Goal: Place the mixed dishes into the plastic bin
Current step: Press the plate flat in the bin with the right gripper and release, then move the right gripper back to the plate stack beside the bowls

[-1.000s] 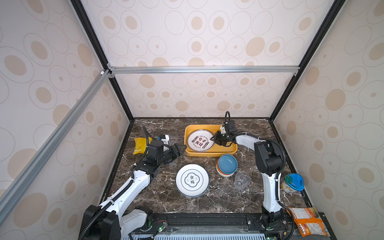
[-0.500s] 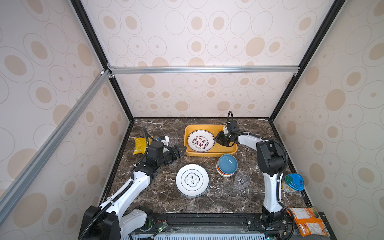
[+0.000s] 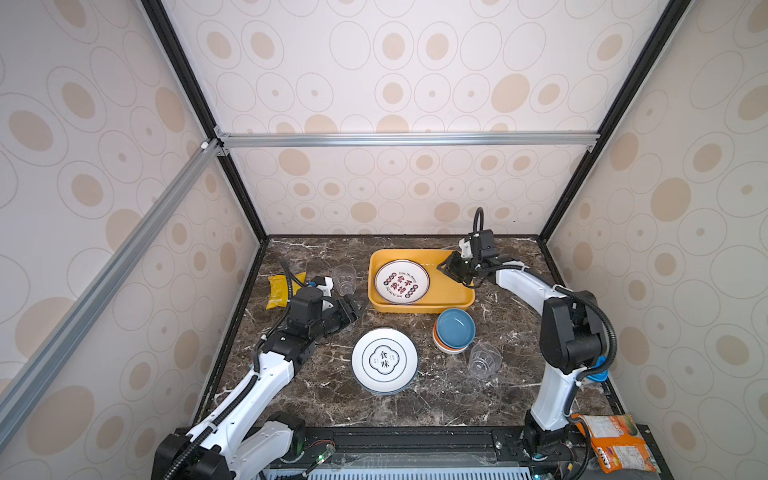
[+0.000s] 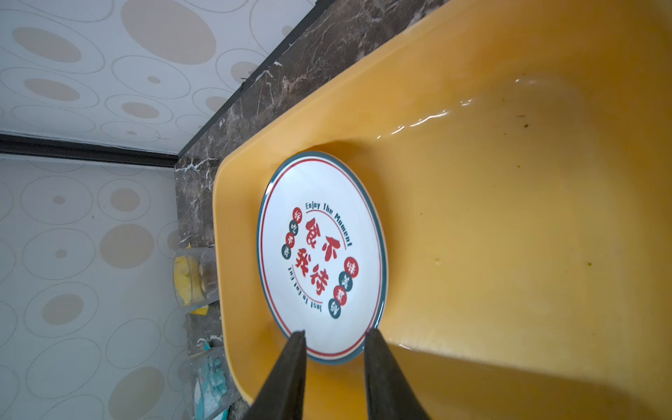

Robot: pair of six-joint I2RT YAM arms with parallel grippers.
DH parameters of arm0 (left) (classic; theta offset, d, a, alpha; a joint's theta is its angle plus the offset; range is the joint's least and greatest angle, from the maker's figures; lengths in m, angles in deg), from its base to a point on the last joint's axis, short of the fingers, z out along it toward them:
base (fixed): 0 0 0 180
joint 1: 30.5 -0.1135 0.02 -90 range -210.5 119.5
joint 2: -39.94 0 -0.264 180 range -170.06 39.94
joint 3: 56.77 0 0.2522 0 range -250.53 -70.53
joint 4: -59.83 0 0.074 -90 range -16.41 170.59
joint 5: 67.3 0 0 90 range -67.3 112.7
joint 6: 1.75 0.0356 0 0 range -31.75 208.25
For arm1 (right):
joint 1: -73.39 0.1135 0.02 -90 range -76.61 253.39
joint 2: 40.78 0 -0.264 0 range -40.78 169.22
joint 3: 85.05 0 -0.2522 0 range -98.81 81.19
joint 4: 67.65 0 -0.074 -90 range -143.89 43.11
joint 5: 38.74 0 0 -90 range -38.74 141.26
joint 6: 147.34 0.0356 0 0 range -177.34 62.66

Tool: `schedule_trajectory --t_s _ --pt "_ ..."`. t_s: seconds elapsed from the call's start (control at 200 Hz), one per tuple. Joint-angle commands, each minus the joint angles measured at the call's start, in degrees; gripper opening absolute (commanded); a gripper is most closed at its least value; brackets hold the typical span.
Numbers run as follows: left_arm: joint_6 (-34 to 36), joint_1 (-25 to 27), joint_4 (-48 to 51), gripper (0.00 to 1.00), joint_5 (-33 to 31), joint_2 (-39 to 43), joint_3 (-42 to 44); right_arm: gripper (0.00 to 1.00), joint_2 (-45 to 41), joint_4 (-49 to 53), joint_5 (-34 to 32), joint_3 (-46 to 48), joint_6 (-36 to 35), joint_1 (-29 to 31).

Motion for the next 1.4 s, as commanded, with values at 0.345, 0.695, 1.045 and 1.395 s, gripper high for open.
schedule_trajectory --t_s 0.345,0.695,1.045,1.395 --pt "4.52 -0.22 9.43 0.7 -2.24 1.4 -0.15 0.41 -18.05 7.89 3.75 11.75 -5.27 2.55" --pt "6.88 -0.16 13.9 0.69 -2.85 1.82 0.38 0.43 -25.18 13.06 1.13 14.66 -7.29 9.14" --pt "6.04 0.18 13.48 0.66 -1.79 2.72 3.56 0.44 -26.56 14.65 -0.98 17.43 -7.12 16.9" --pt "5.37 0.95 13.03 0.66 -1.7 1.58 6.96 0.45 -22.18 14.81 -4.32 18.18 -6.97 24.3"
